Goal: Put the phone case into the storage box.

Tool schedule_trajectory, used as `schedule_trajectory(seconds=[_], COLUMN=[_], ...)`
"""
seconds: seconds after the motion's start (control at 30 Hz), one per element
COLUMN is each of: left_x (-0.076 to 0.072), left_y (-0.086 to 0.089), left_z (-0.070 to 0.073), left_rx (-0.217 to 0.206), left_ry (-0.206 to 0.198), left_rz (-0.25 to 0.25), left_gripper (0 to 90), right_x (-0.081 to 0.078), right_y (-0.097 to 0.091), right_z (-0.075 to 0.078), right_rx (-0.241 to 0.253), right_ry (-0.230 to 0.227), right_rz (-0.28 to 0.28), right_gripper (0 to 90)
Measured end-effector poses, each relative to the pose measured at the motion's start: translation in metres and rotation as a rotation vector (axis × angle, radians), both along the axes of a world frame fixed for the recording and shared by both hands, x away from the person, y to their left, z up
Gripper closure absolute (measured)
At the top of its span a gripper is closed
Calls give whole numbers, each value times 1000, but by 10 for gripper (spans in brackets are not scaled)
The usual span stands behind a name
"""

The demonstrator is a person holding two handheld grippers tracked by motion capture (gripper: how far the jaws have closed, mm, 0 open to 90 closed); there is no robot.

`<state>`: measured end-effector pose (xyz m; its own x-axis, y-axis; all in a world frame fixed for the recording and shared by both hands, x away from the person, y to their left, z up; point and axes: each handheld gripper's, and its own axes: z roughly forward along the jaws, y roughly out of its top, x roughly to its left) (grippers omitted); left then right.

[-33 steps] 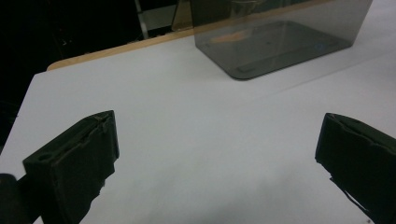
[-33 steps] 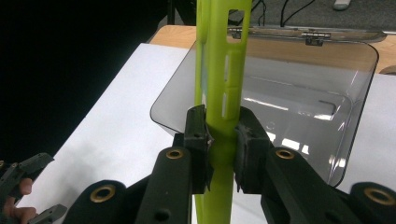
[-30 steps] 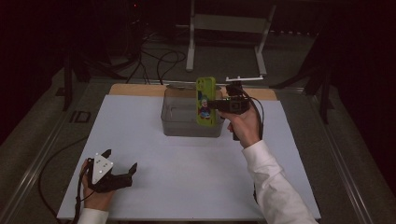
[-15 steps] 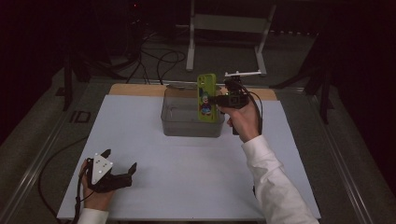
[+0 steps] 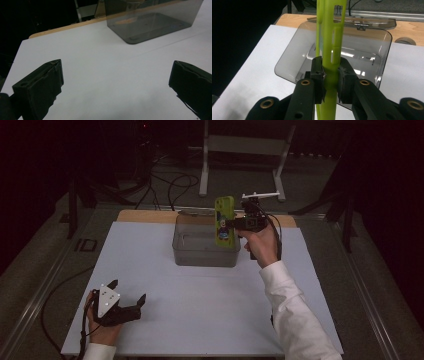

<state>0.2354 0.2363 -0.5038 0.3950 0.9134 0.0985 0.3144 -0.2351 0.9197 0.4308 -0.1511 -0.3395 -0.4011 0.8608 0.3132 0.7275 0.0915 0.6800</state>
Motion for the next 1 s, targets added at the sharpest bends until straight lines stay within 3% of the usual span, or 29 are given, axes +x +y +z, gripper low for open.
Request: schedule_trajectory(seconds=[1.0], left_x=[-1], left_y=[1], left_z=[1], left_rx=[-1], left_ry=[-8], left_rz=[4], left_gripper=[0], right_x=[23], right_y=[-2], right_z=[-5], right_rx=[-43], right_ry=[65], right_rz=[-80], right_gripper=[778])
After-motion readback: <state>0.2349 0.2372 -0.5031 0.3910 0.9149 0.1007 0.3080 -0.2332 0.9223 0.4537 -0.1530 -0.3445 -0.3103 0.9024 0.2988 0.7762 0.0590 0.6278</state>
